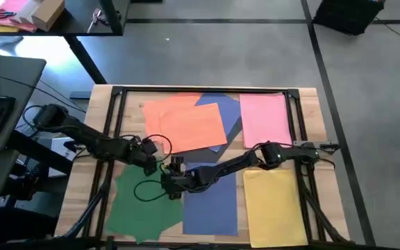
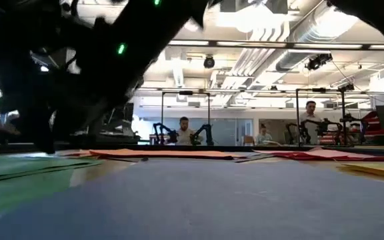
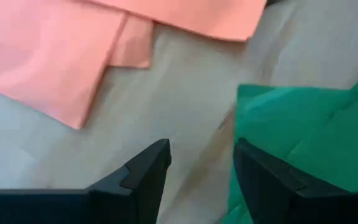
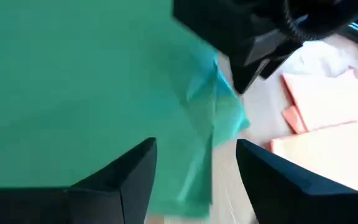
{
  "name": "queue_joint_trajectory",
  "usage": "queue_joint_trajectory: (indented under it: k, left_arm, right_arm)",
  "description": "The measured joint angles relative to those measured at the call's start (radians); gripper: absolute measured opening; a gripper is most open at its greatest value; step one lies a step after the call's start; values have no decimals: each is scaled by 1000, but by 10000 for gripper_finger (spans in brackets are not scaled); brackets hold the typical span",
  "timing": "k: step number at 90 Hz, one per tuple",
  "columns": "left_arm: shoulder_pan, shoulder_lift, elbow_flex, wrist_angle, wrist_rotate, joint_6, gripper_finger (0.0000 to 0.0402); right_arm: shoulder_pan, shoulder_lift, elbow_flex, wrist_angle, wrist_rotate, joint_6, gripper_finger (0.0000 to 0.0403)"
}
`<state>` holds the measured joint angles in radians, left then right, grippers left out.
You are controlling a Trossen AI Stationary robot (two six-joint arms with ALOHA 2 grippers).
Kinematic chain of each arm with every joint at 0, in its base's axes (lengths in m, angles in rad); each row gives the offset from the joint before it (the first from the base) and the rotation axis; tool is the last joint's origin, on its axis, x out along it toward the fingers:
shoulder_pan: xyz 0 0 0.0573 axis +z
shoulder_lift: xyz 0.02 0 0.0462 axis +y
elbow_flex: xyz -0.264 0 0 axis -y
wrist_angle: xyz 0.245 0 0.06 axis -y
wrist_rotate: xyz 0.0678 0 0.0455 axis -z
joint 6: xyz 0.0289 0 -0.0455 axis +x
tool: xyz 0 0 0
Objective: Organize paper
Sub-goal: Adjust the green papers on the bottom left of table
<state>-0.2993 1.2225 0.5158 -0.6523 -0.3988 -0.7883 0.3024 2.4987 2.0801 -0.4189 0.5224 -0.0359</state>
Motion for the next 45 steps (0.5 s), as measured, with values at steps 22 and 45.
queue_joint_trajectory:
  k: [22, 45]
  left_arm:
    - [-90, -113, 82, -143, 56, -97, 168]
    - [-248, -87, 16, -107, 113, -334, 168]
  right_arm:
    - [16, 13, 0, -171, 26, 91, 194]
    - [-26, 62, 3, -158, 25, 102, 193]
